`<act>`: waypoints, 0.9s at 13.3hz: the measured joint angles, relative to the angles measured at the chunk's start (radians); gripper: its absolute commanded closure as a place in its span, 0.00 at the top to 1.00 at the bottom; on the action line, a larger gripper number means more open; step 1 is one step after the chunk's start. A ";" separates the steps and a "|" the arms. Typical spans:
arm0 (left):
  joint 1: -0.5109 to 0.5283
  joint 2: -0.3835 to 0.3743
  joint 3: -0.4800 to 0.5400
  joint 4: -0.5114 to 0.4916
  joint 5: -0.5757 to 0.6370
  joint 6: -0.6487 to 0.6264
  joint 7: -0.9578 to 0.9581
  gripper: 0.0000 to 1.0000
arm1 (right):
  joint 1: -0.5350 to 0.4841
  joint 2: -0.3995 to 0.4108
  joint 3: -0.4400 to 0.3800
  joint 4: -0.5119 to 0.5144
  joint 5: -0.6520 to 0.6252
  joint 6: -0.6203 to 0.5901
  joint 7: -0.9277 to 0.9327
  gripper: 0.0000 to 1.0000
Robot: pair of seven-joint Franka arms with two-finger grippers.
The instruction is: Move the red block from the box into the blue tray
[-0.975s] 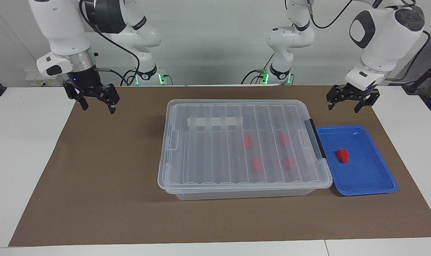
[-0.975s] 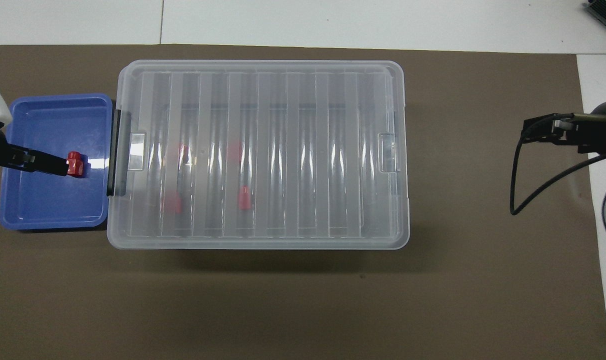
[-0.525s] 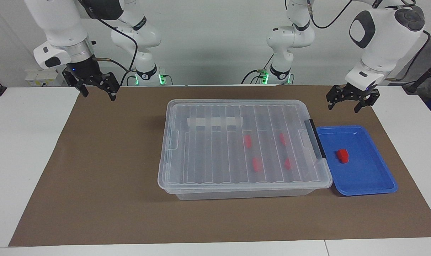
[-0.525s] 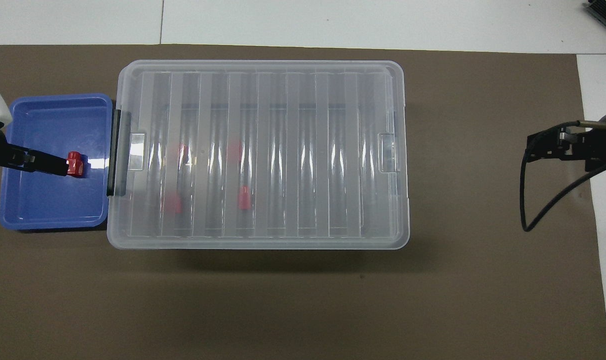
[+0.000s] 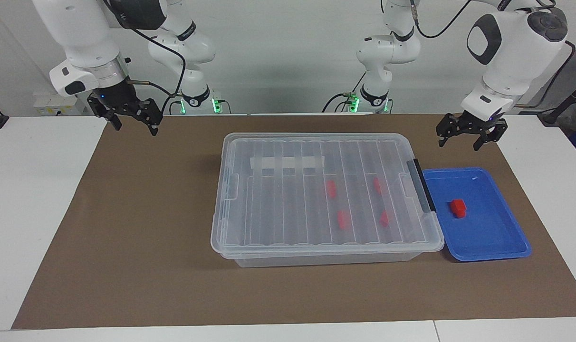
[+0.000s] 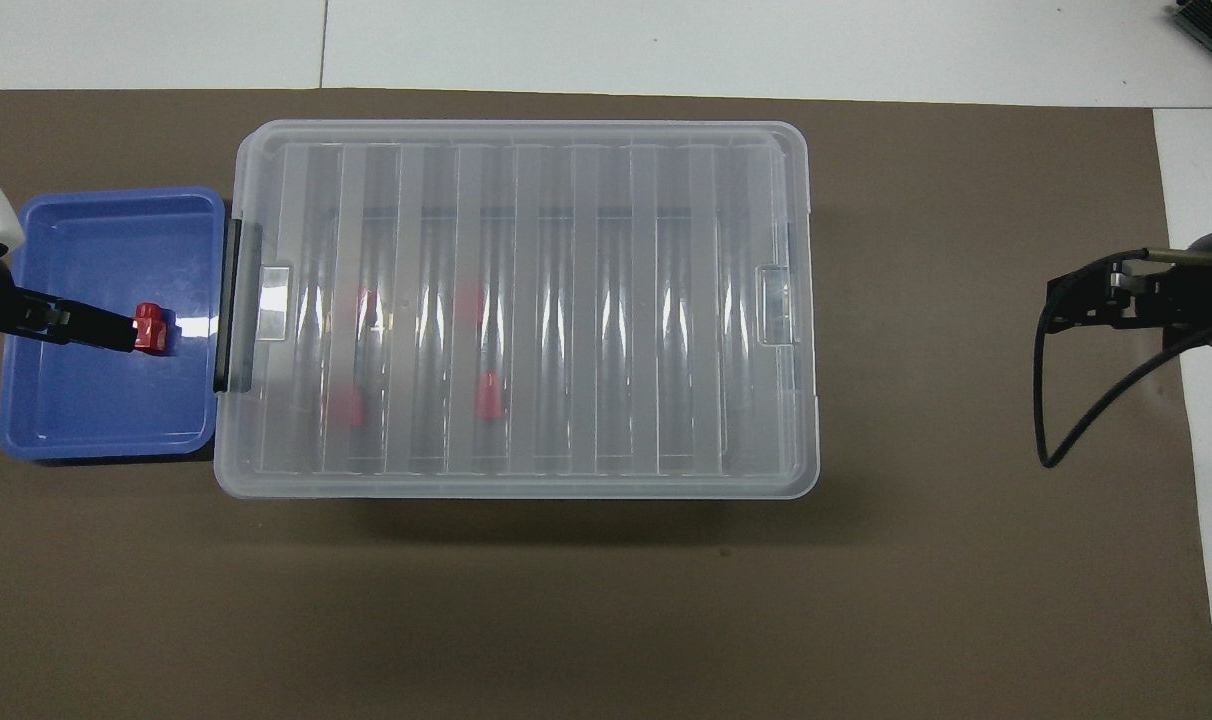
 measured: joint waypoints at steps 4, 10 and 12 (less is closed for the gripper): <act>0.000 0.000 0.000 0.000 0.000 0.000 0.000 1.00 | -0.001 0.000 -0.001 -0.008 0.005 0.006 0.000 1.00; 0.000 0.000 0.000 0.000 0.000 0.000 0.000 1.00 | -0.001 0.000 -0.001 -0.009 0.005 0.006 0.000 1.00; 0.000 0.000 0.000 0.000 0.000 0.000 0.000 1.00 | -0.001 0.000 -0.001 -0.009 0.005 0.006 0.000 1.00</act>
